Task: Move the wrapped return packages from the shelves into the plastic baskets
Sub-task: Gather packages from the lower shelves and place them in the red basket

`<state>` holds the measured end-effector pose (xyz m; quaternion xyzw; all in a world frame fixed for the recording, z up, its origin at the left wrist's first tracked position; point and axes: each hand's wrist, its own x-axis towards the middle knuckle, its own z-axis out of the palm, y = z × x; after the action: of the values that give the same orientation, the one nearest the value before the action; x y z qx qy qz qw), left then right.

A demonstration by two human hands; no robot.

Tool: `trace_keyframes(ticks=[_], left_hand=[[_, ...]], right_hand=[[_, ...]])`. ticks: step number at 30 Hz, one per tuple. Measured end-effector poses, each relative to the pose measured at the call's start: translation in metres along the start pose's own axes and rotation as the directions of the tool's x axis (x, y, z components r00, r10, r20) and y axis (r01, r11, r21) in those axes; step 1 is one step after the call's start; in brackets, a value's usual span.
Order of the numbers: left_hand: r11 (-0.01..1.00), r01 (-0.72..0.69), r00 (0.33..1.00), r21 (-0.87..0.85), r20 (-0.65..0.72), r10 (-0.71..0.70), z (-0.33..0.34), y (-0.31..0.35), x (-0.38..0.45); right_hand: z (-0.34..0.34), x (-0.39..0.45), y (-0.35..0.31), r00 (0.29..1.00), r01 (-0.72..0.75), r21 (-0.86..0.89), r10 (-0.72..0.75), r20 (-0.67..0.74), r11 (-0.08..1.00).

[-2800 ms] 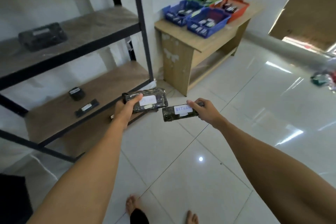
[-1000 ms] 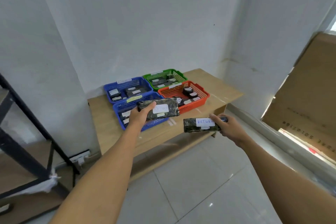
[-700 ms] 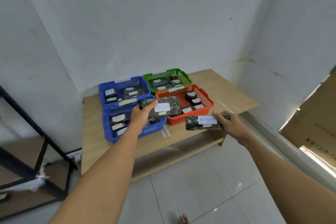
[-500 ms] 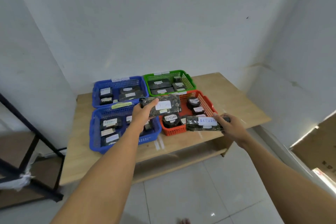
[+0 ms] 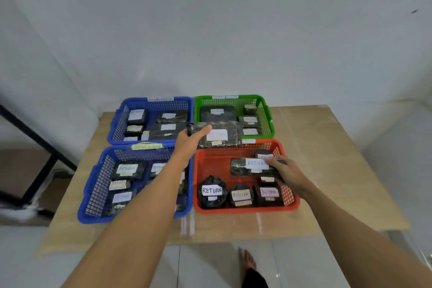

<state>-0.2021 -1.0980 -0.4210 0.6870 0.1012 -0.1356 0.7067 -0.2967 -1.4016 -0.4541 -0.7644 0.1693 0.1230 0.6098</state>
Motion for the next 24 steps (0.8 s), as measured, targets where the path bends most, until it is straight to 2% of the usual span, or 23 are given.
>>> trace_keyframes(ticks=[3,8,13,18,24], left_hand=[[1.0,0.015,0.997,-0.008,-0.075,-0.016,0.006,0.005,0.022],[0.999,0.043,0.985,-0.023,-0.167,-0.047,0.009,0.006,0.04],[0.997,0.055,0.975,-0.06,-0.212,-0.067,0.002,0.002,0.054],[0.993,0.074,0.977,-0.092,-0.193,-0.09,-0.003,-0.002,0.065],[0.983,0.126,0.983,-0.133,-0.12,-0.143,-0.003,-0.017,0.069]], right_hand=[[0.01,0.048,-0.001,0.995,0.015,-0.062,-0.008,0.101,0.998],[0.038,0.096,0.009,0.967,-0.015,-0.179,0.06,0.248,0.984],[0.057,0.127,0.019,0.938,-0.036,-0.277,0.129,0.322,0.96],[0.073,0.137,0.035,0.907,-0.06,-0.343,0.195,0.373,0.937],[0.081,0.145,0.036,0.874,0.114,-0.606,0.211,0.438,0.788]])
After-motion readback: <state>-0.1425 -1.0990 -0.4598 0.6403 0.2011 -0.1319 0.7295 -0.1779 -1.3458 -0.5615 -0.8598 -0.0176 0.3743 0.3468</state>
